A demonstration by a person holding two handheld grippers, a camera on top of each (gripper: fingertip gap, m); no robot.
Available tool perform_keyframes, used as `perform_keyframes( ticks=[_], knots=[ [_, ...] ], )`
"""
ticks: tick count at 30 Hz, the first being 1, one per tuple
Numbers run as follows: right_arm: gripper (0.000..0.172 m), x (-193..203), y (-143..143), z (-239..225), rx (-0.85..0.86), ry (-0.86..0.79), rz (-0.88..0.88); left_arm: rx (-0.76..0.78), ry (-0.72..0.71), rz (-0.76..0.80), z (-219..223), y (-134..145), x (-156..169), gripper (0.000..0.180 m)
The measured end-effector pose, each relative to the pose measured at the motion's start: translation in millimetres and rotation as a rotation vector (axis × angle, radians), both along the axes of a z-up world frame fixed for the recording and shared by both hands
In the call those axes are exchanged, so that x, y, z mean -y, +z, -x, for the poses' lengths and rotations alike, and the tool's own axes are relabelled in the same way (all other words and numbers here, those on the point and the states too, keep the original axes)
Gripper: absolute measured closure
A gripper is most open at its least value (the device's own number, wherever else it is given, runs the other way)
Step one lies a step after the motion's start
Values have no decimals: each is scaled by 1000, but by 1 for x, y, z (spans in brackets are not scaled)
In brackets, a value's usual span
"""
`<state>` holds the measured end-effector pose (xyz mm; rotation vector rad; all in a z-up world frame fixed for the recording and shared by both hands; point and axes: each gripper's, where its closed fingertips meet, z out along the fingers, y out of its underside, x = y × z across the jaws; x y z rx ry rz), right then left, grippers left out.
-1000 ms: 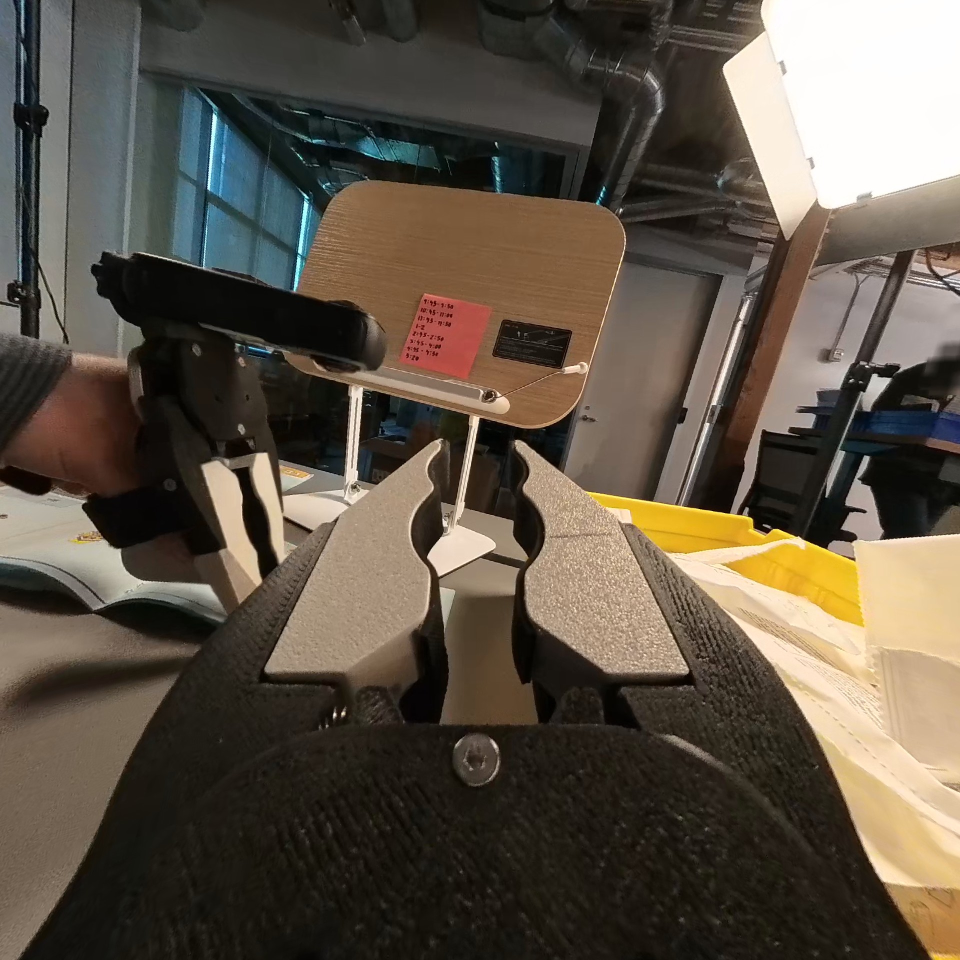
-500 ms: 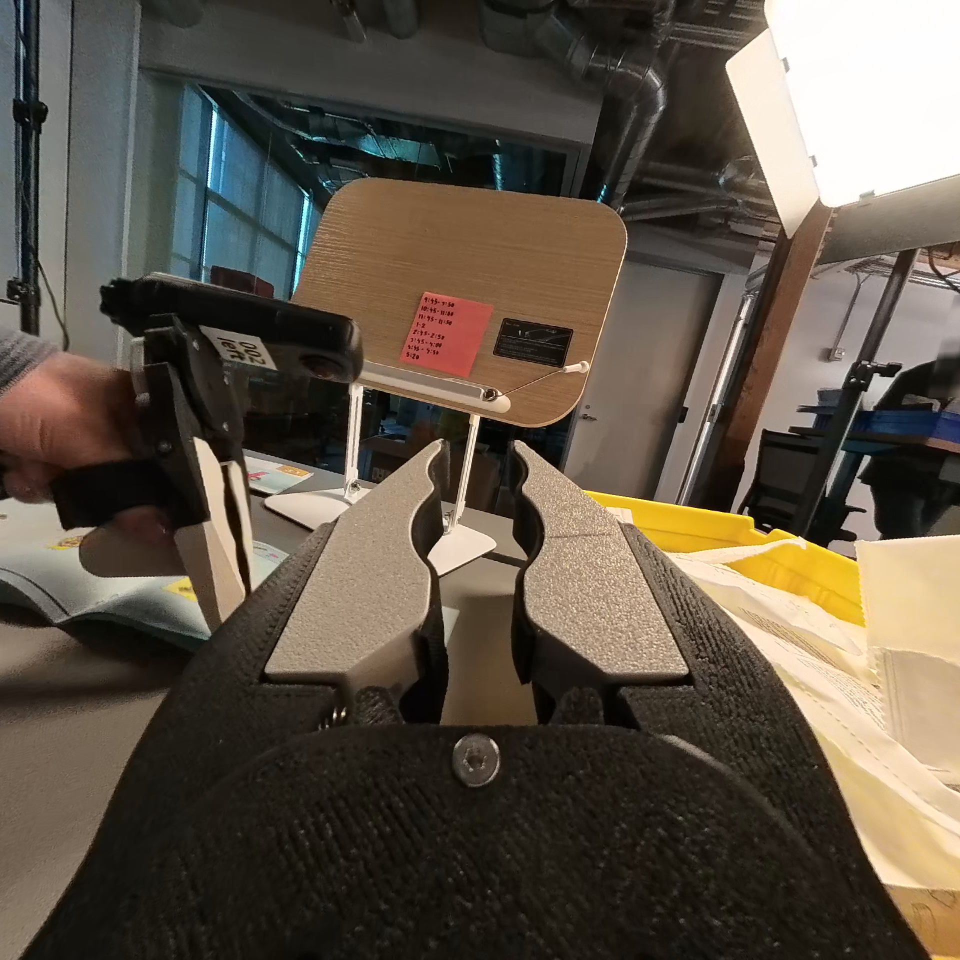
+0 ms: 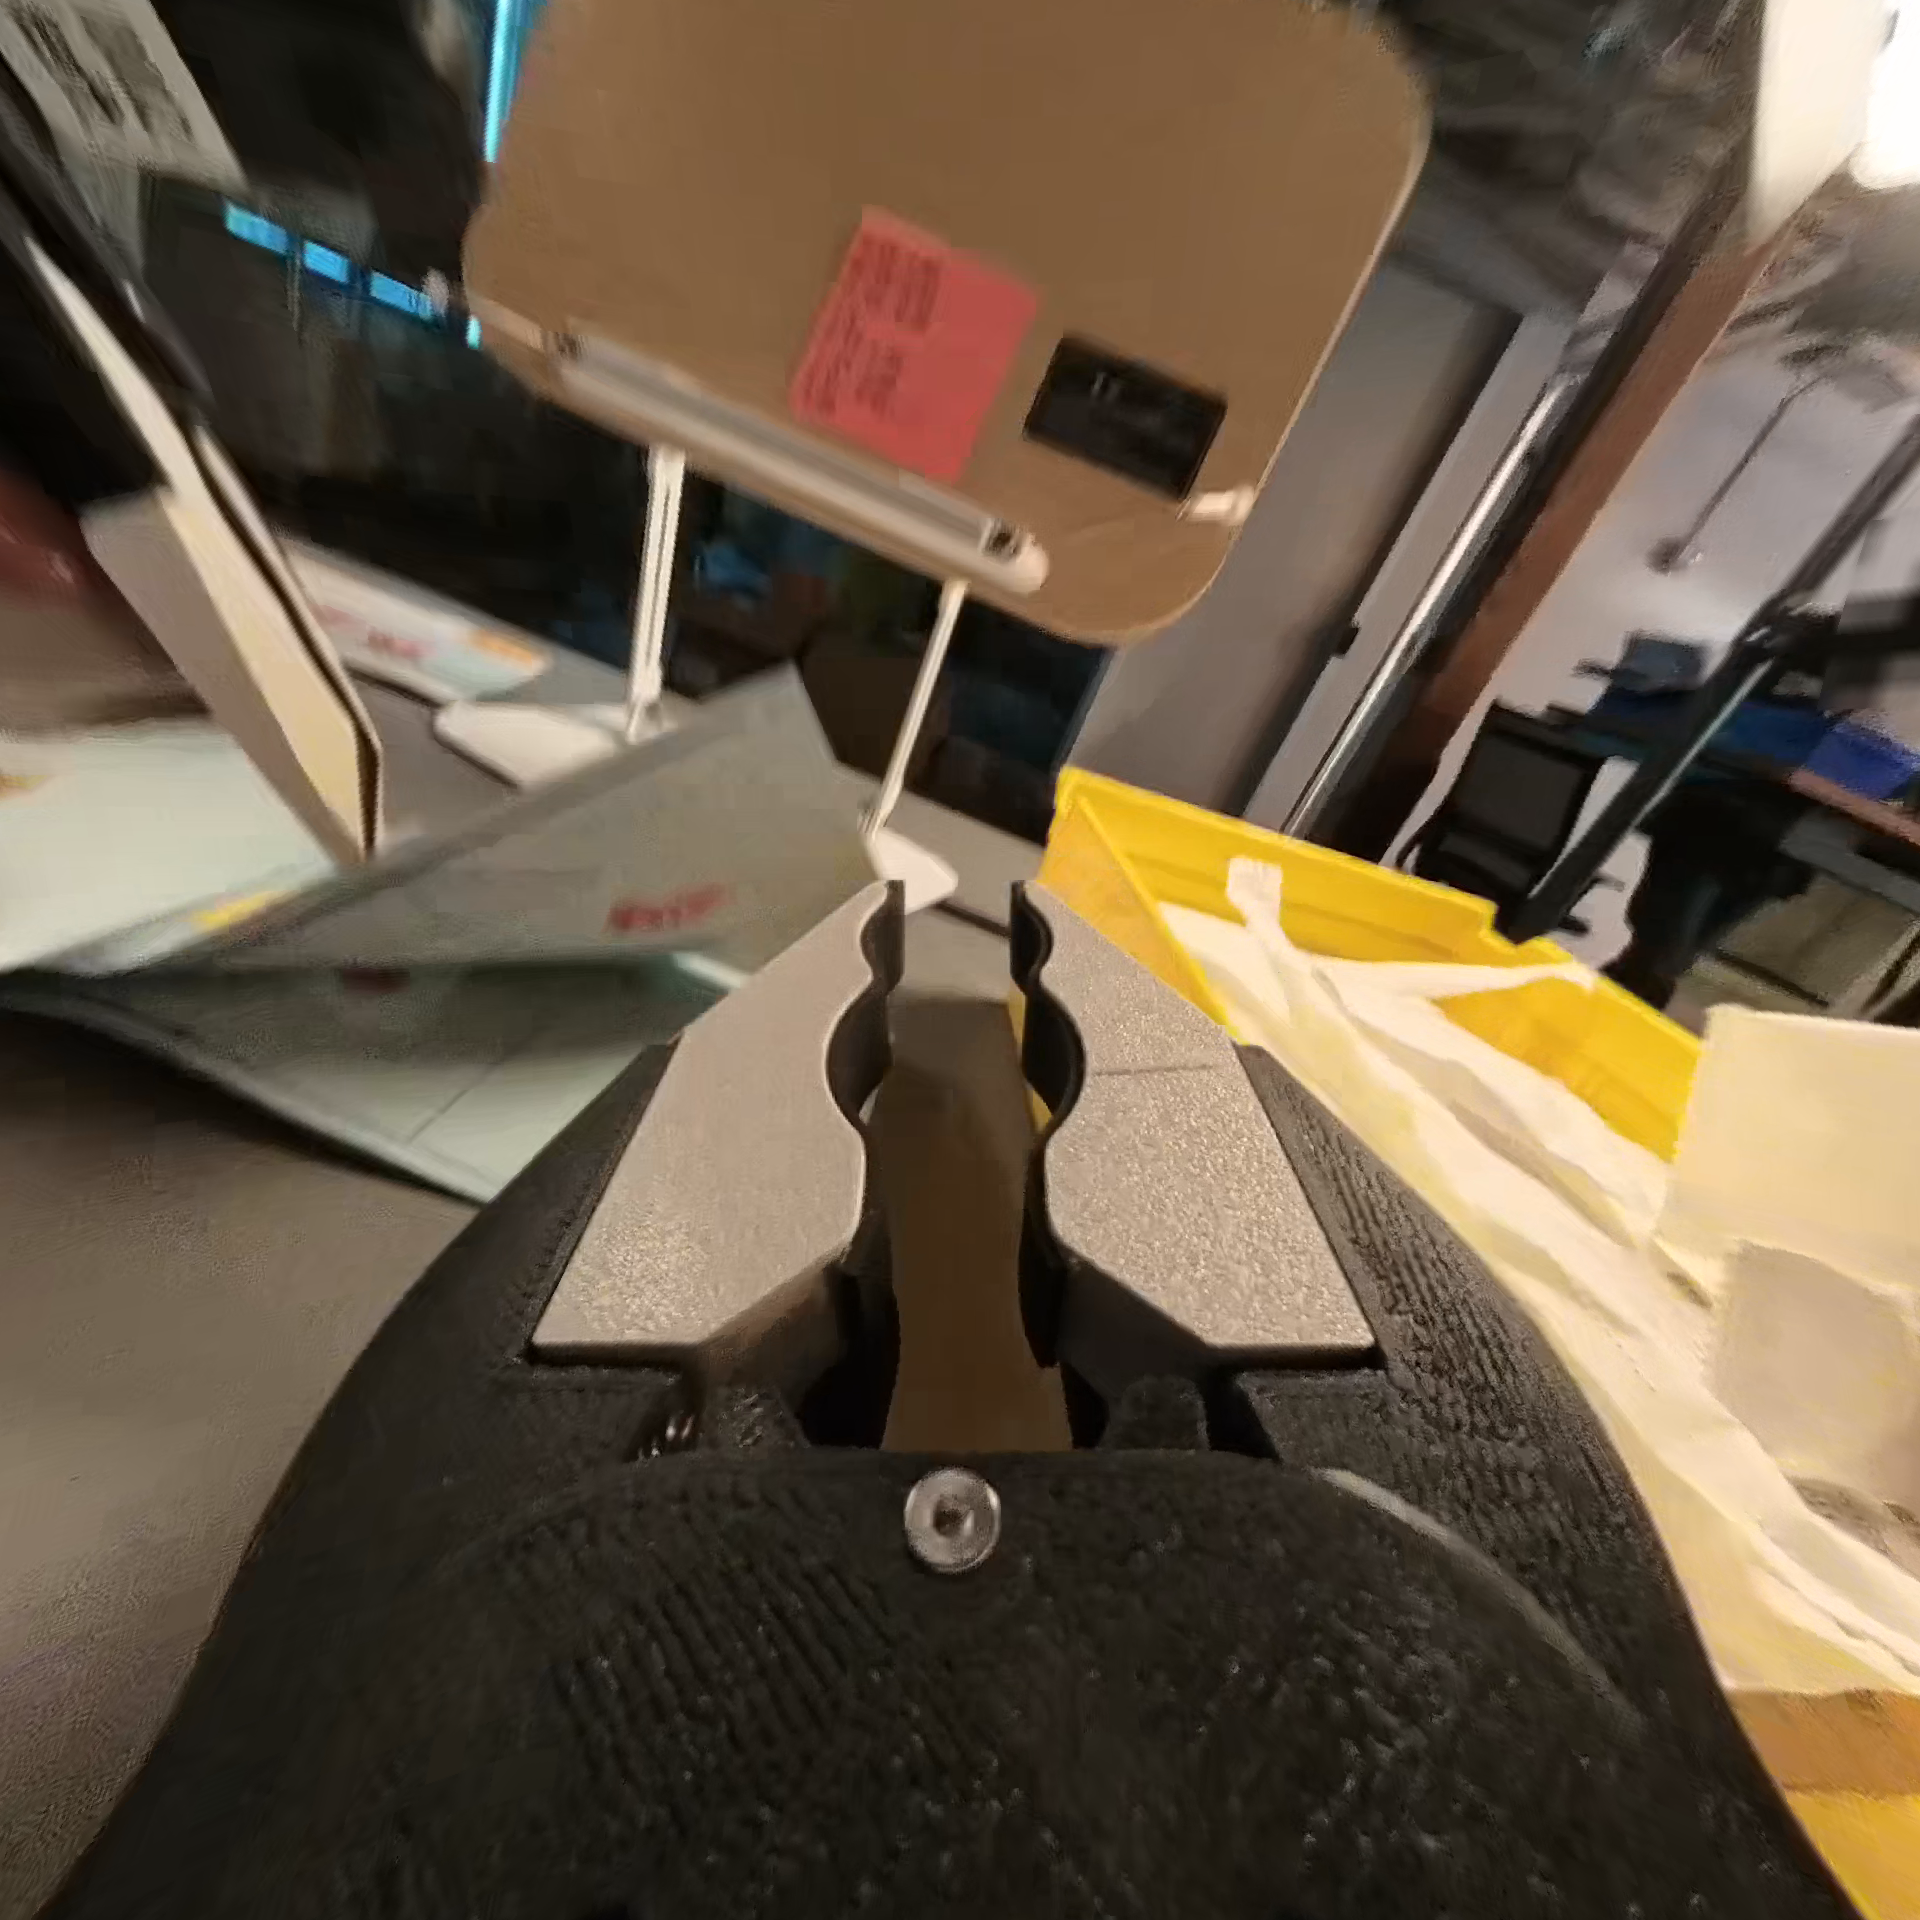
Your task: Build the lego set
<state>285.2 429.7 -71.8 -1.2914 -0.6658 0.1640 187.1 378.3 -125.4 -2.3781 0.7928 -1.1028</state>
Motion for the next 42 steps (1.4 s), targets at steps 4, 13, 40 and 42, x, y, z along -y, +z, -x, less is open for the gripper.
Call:
perform_keyframes(
  ticks=[4, 13, 40, 42],
  knots=[
    [166, -2, -33, 19, 201, 35, 143, 106, 7, -66, 7, 20, 7, 180],
    [171, 10, -68, 48, 529, 94, 100, 147, 5, -250, -10, 39, 10, 167],
    [167, 11, -62, 51, 549, 85, -6, -92, -4, -275, -77, 19, -63, 160],
    [167, 11, -63, 51, 551, 85, -6, -107, -12, -270, -77, 16, -63, 160]
  ],
)
